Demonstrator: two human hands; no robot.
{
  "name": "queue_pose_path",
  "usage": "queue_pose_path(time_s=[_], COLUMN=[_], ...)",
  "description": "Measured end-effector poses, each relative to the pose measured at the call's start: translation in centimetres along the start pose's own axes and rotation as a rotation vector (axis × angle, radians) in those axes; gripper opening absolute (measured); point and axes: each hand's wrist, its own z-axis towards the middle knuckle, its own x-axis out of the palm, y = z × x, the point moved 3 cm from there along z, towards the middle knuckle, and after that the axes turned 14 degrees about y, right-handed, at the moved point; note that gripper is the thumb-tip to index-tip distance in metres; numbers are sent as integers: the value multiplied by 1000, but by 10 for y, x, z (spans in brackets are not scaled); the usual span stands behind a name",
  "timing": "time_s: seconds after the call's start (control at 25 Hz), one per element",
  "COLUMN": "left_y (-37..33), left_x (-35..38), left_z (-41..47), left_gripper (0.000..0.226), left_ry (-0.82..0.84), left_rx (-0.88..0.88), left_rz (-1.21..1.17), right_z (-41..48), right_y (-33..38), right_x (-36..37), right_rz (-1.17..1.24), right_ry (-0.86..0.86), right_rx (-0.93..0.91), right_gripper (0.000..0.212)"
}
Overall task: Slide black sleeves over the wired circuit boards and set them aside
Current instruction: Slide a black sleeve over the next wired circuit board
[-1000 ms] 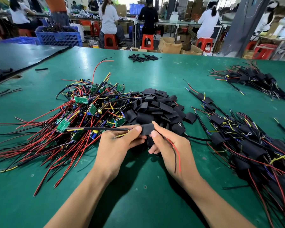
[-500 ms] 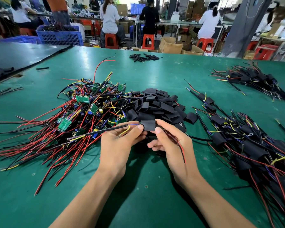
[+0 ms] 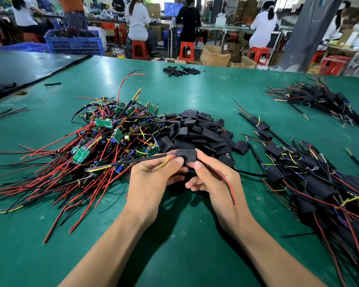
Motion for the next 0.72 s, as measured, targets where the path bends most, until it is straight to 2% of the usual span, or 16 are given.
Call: queue_pose_path(time_s=[0.16,0.28,0.4,0.52,0.6,0.72], left_y=[-2,-3,-2,-2,-2,-4], left_x=[-2,-4,-2,-1,-4,-7], left_z=[0,2,2,1,1,3], left_gripper=[12,8,6,11,10,14], left_ry=[-39,-37,28,97,99,80], left_rx=[3,-3,-56,-114,-108,-76], left_rz=[17,-33,-66,12,78,136], right_z=[2,7,8,7,6,3], right_y=[4,3,3,3,5,6], right_x=[2,3,3,3,3,6], right_rz=[79,304,476,335,251,214], right_ry=[-31,-59,-24,84,127,194], right_rx=[55,215,300,283,247,233], right_gripper=[24,44,53,47,36,30])
